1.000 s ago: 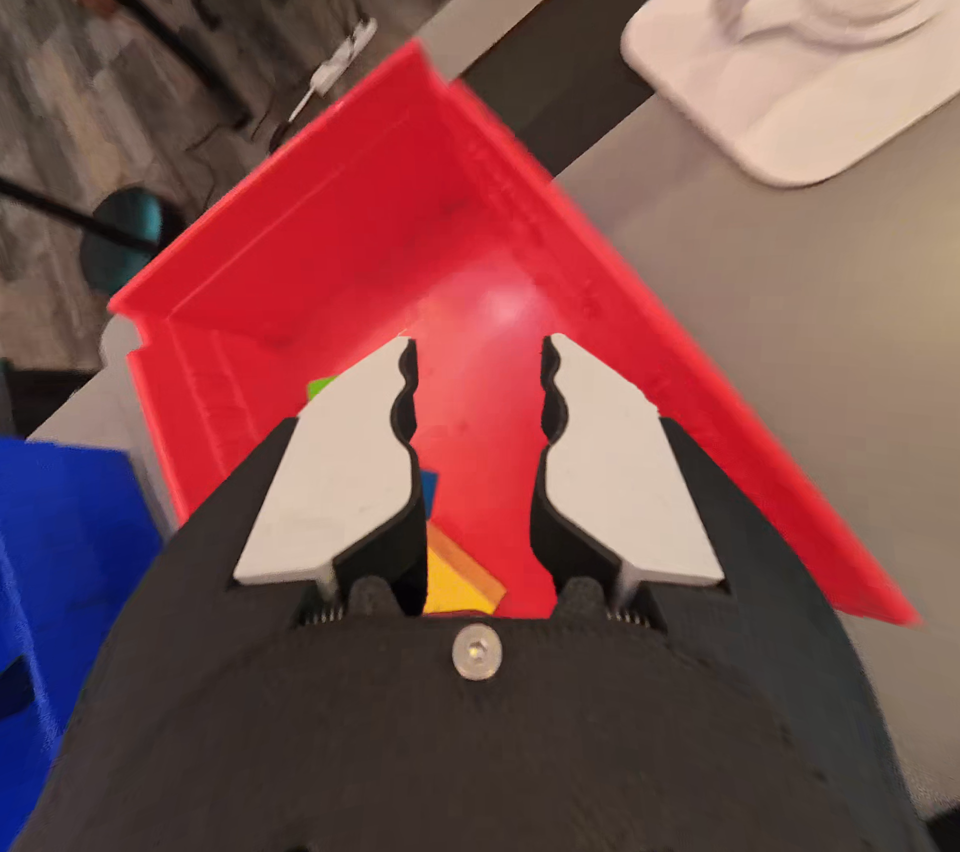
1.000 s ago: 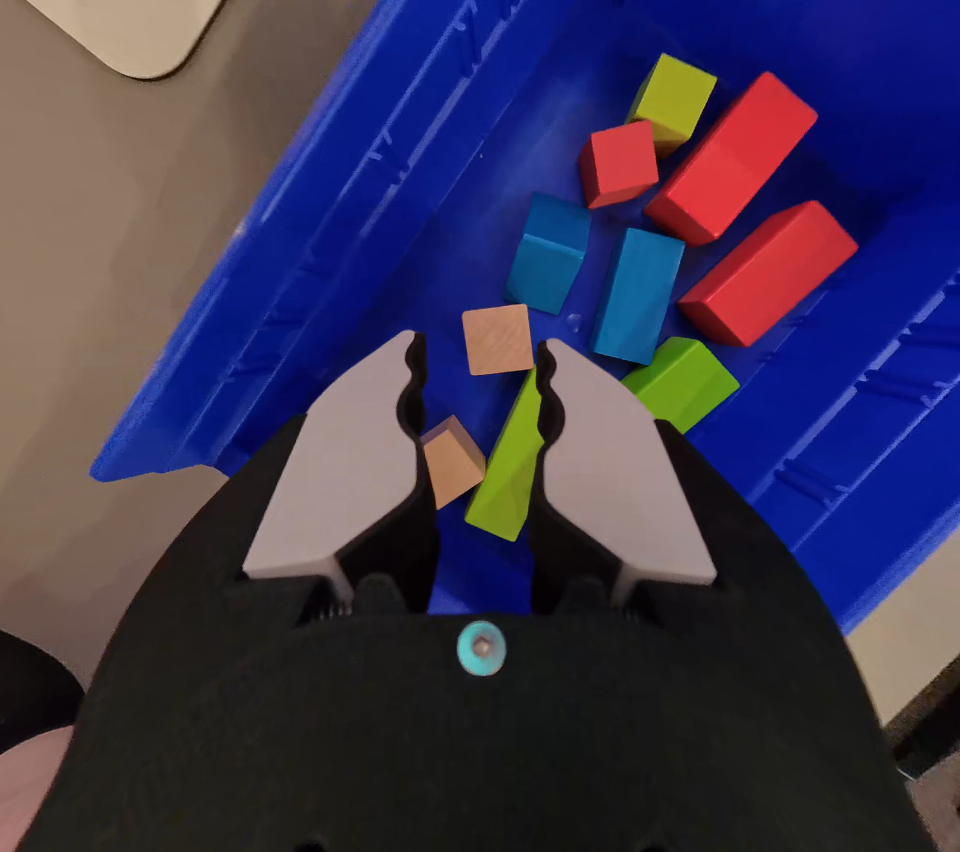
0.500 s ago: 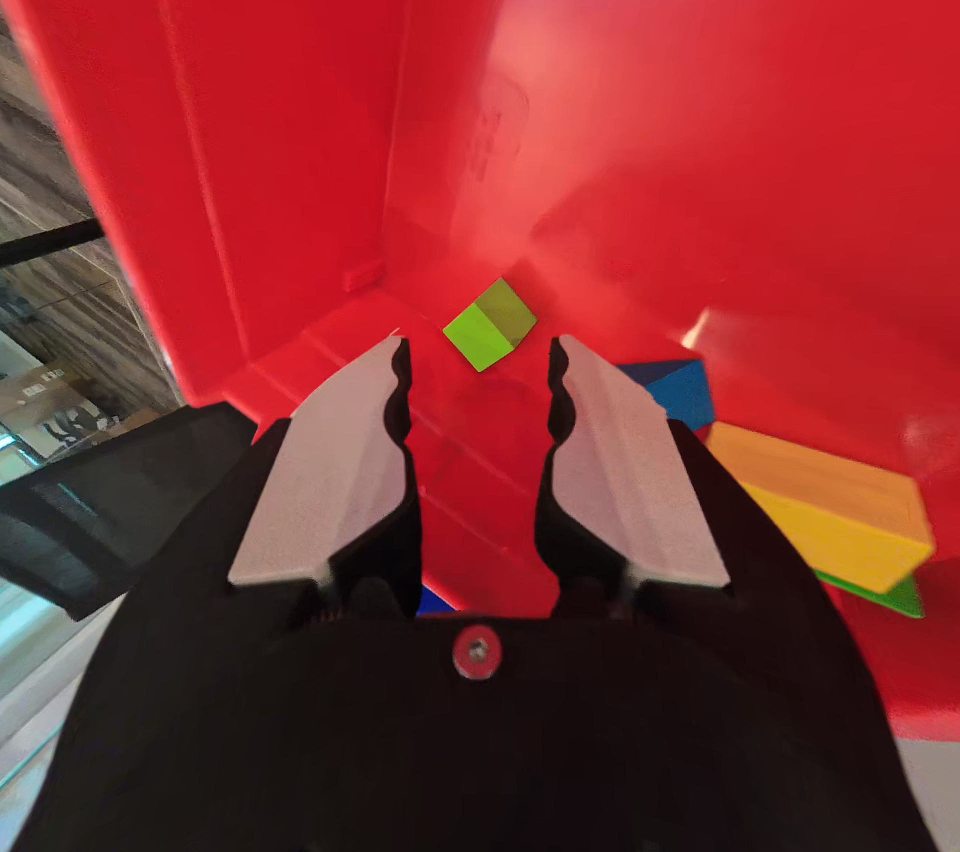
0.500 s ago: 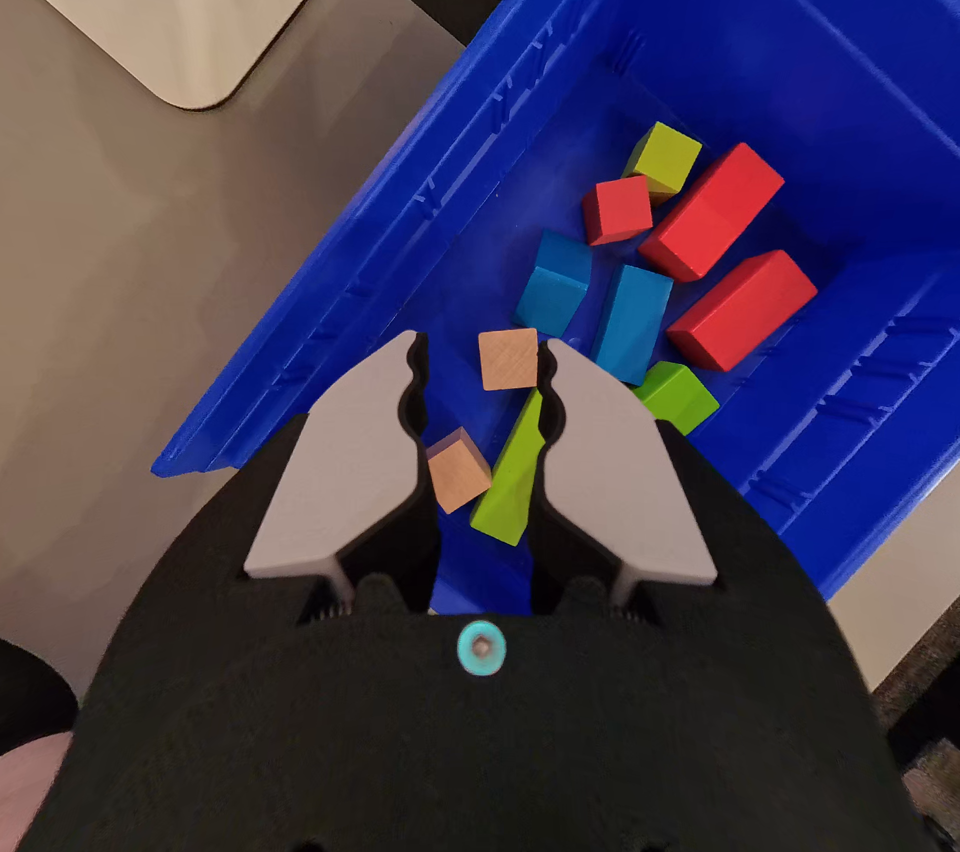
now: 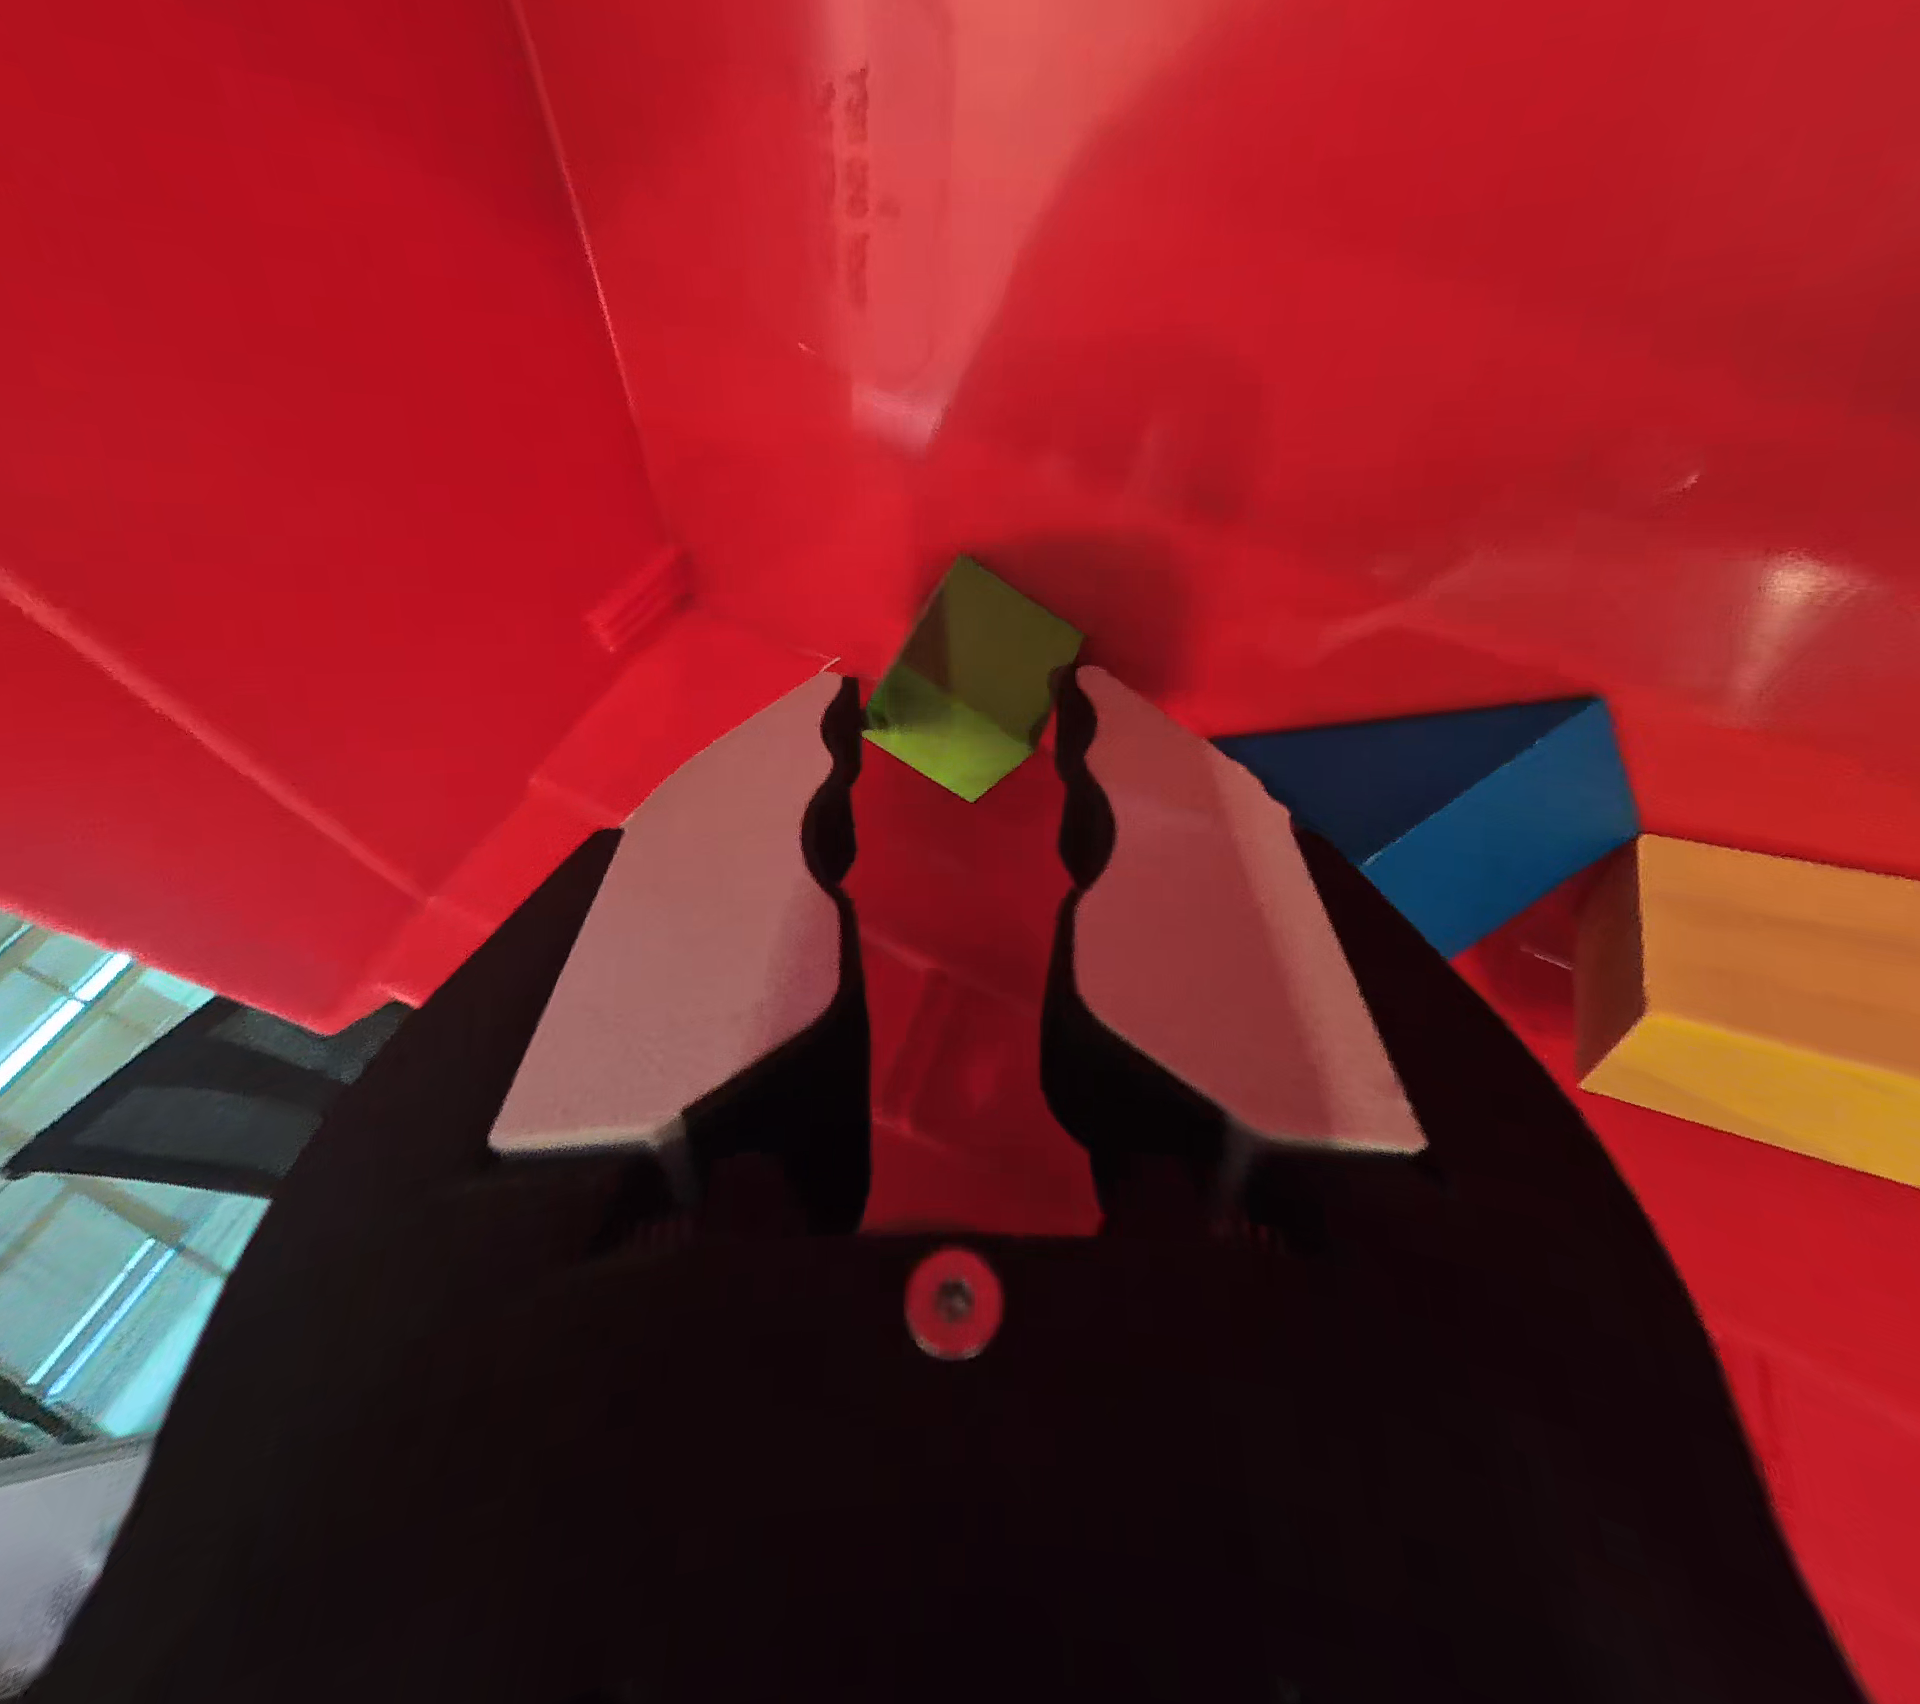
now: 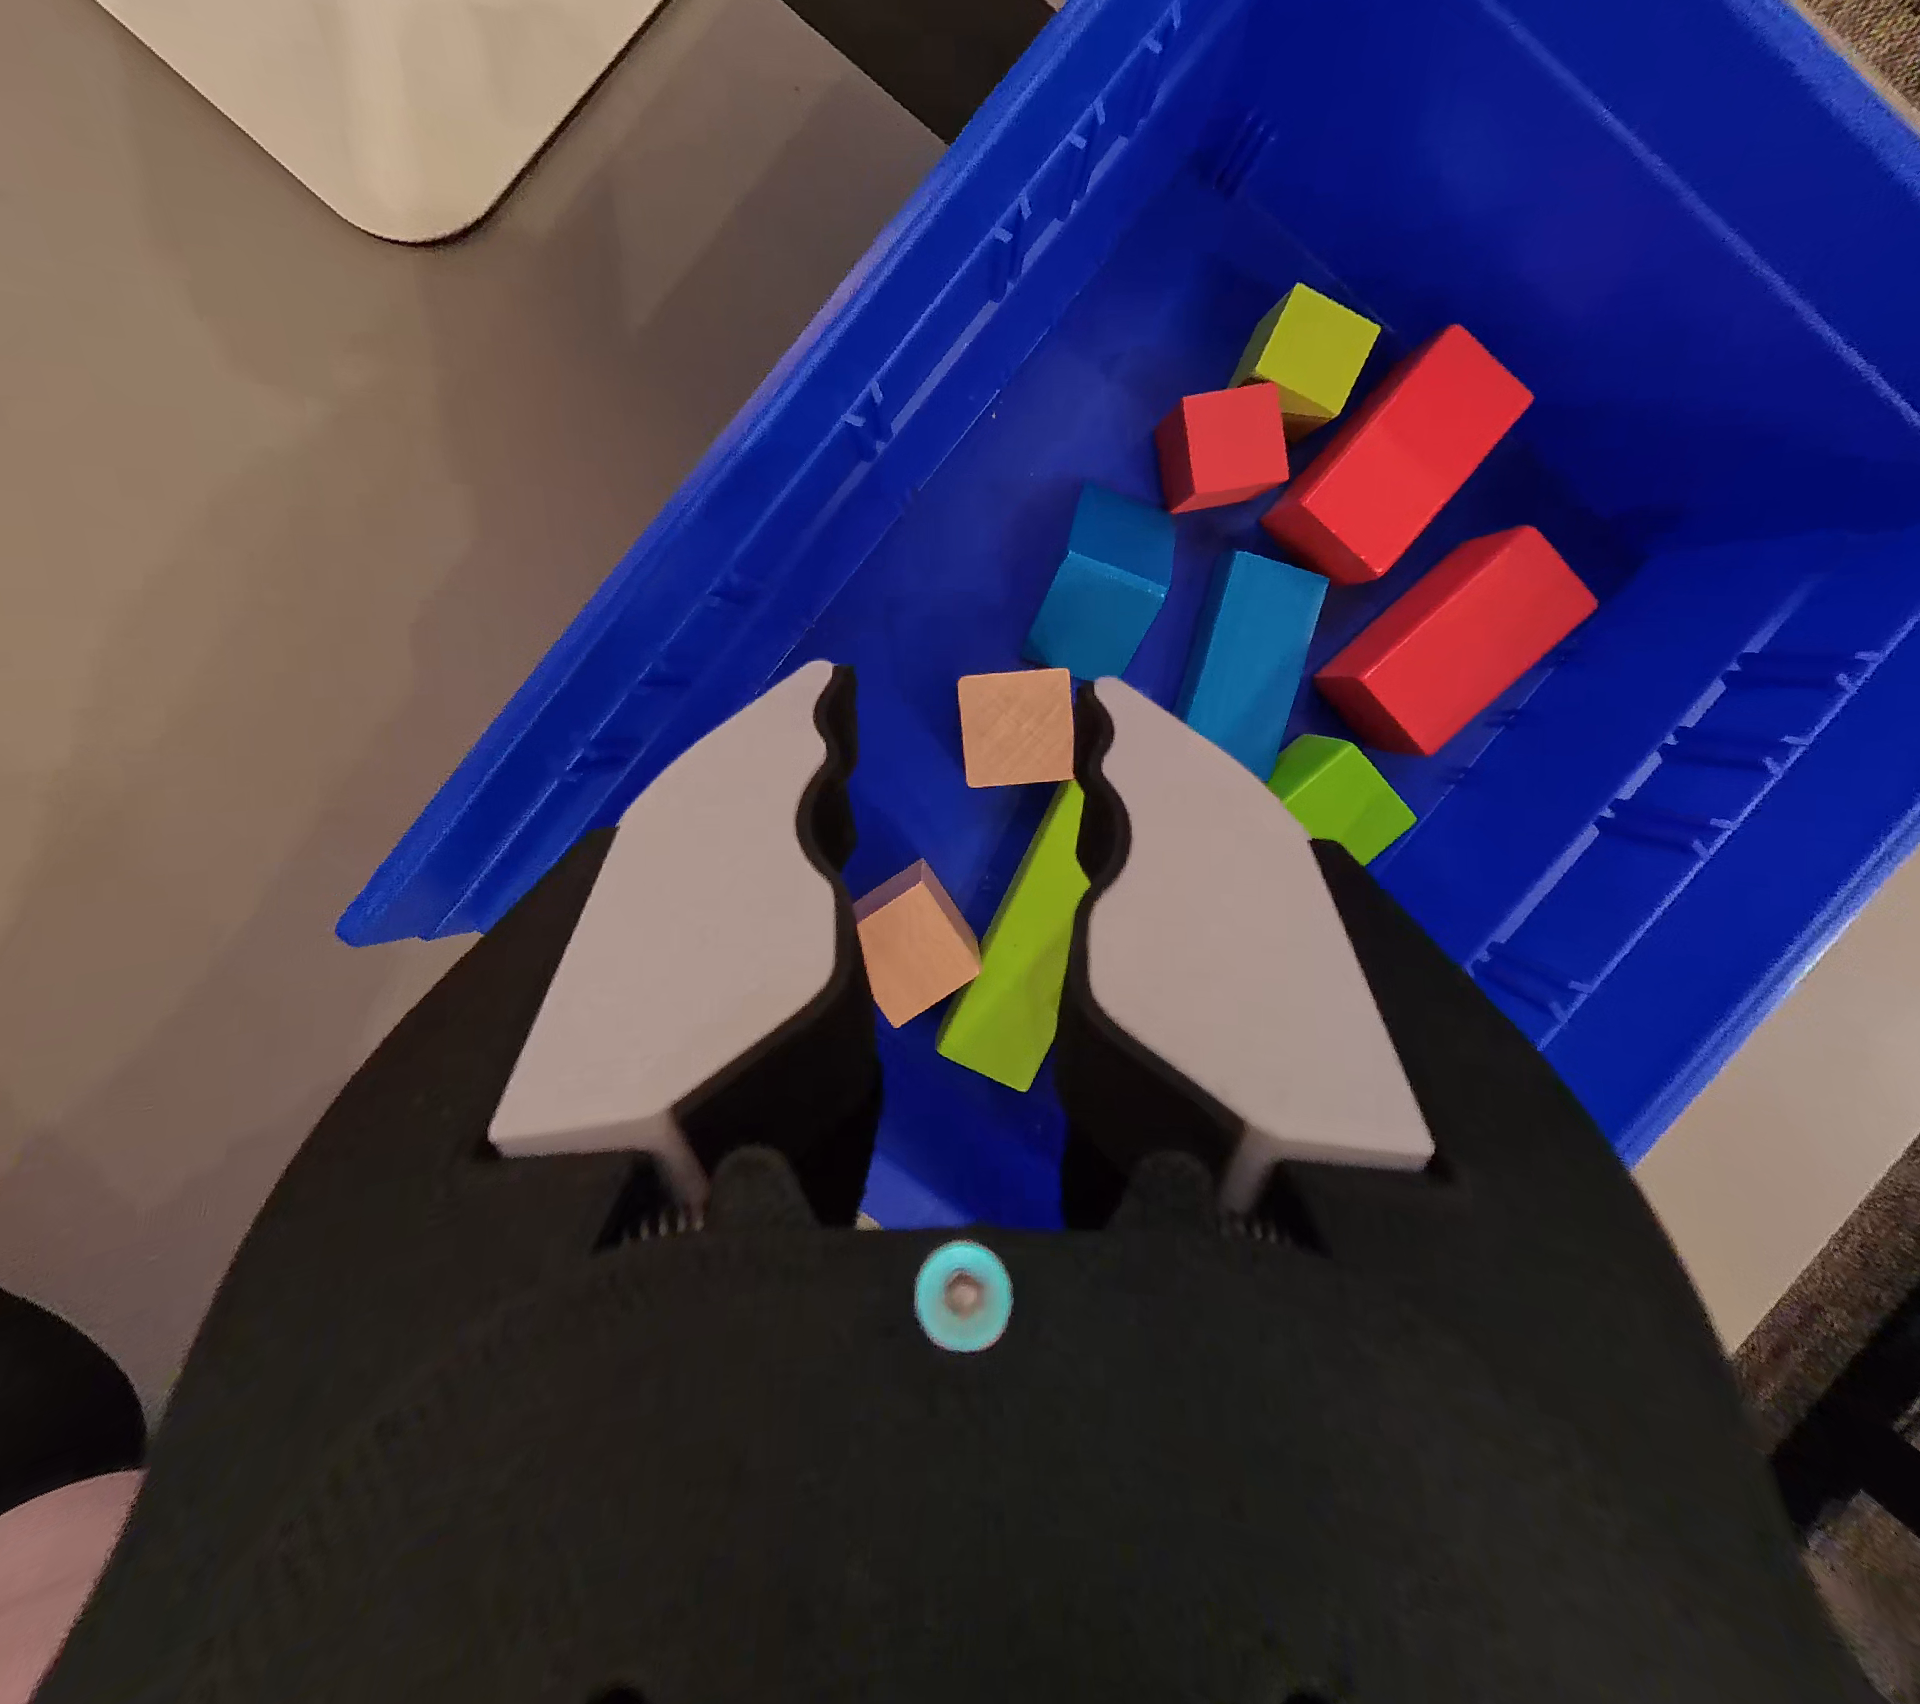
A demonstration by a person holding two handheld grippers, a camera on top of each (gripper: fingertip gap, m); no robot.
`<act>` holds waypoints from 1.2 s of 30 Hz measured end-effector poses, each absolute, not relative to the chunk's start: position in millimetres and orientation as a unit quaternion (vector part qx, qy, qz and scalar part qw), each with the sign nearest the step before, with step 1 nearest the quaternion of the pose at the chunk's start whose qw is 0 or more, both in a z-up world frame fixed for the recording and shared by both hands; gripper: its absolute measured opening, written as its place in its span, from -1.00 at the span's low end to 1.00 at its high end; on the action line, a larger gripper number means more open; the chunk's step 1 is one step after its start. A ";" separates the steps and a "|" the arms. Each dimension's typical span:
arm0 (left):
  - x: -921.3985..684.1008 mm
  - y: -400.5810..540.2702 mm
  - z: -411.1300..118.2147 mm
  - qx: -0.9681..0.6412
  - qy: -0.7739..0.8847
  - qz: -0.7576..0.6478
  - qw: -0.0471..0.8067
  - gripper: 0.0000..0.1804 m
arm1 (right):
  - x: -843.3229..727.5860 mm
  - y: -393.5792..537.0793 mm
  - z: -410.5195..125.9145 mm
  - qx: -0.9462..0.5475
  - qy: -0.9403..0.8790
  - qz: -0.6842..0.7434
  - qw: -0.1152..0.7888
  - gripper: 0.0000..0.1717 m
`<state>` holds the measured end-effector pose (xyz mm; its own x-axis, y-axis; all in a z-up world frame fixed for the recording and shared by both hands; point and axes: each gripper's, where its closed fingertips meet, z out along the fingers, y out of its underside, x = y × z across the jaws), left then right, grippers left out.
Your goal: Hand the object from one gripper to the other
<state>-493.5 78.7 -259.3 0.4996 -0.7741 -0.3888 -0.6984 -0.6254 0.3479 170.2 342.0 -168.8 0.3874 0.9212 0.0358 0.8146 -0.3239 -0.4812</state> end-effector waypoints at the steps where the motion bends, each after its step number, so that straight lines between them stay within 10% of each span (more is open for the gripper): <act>1: -492.9 78.0 -259.4 0.868 -0.420 -0.258 0.066 -0.60 | 169.5 341.5 -167.0 -0.803 -0.540 0.124 0.219 -0.56; 15: -366.4 96.7 -142.8 0.863 -0.329 -0.219 -0.314 -0.62 | 91.3 248.9 -8.6 -0.574 -0.612 0.315 0.444 -0.61; 23: -202.9 95.2 -61.4 0.732 -0.410 -0.204 -0.505 -0.62 | -7.8 144.5 7.3 -0.470 -0.632 0.515 0.338 -0.55; 36: -78.5 89.6 -43.3 0.633 -0.500 -0.225 -0.546 -0.62 | -78.0 80.0 -39.5 -0.449 -0.628 0.604 0.200 -0.53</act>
<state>-78.5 89.6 -43.3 0.3993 -0.3864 -0.8314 -0.8792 0.0959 -0.4668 -78.0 80.0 -39.5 -0.5176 0.8047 -0.2907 0.3219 -0.1317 -0.9376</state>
